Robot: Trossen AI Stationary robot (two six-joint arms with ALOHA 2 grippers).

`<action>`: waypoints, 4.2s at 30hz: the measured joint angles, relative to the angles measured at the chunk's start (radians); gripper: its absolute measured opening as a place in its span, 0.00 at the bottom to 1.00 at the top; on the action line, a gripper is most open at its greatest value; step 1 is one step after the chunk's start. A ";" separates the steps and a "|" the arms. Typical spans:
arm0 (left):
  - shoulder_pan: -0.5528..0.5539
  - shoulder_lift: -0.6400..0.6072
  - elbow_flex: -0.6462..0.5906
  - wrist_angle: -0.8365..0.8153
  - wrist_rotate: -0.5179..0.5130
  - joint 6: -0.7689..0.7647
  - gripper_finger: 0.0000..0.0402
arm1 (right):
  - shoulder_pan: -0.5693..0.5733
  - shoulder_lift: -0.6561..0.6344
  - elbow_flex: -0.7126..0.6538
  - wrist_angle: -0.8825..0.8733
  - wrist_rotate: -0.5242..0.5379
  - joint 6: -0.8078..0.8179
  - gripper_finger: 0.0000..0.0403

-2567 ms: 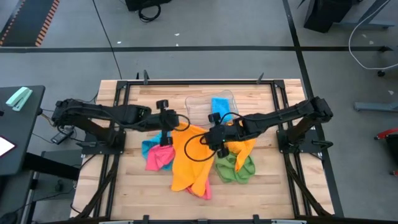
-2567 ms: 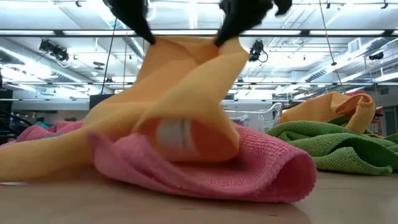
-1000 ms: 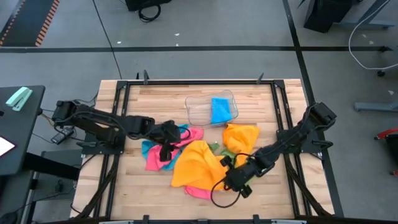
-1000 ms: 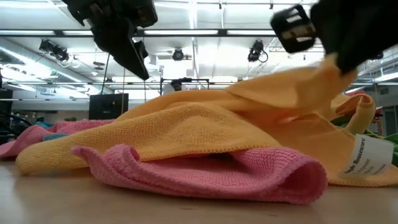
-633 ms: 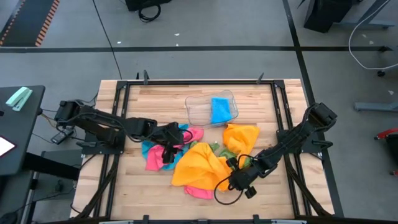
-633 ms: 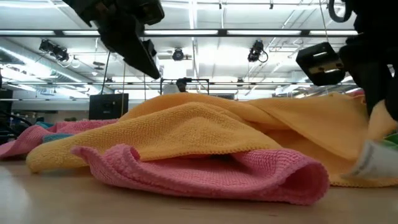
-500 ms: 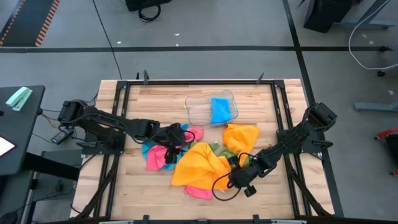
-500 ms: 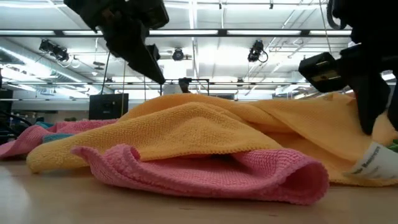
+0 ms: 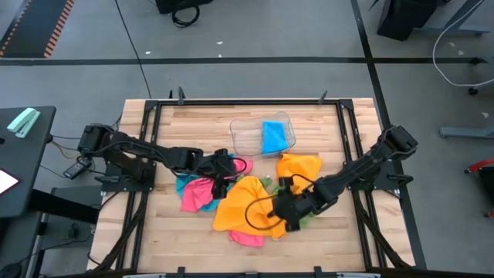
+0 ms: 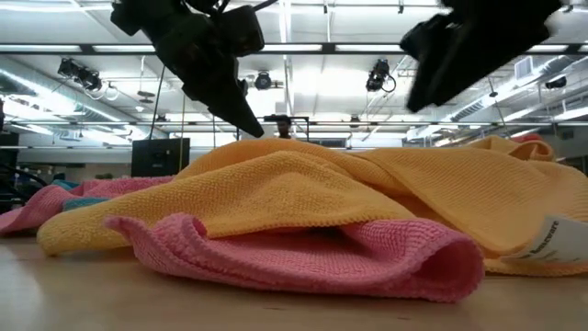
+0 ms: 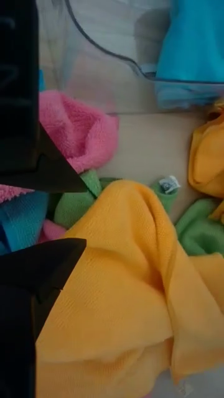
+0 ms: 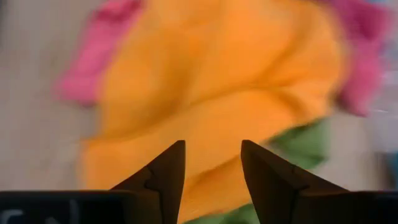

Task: Fold microfiber towels
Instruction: Fold the left yellow microfiber cloth

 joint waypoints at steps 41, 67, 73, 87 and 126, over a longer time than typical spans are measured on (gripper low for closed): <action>-0.167 0.011 0.000 -0.025 0.060 -0.089 0.25 | -0.205 0.074 -0.003 0.206 0.213 -0.541 0.02; -0.087 0.201 0.000 0.210 -0.348 -0.016 0.16 | -0.141 -0.158 -0.003 0.376 0.135 -0.803 0.01; -0.106 0.201 0.000 0.243 -0.521 0.107 0.12 | -0.176 -0.151 -0.003 0.359 -0.001 -0.750 0.01; -0.209 0.091 -0.001 0.023 -0.650 0.219 0.03 | -0.200 -0.047 -0.003 0.392 -0.228 -0.722 0.02; -0.330 -0.020 0.001 -0.019 -0.225 -0.081 0.21 | -0.165 0.062 -0.003 0.297 -0.462 -0.389 0.31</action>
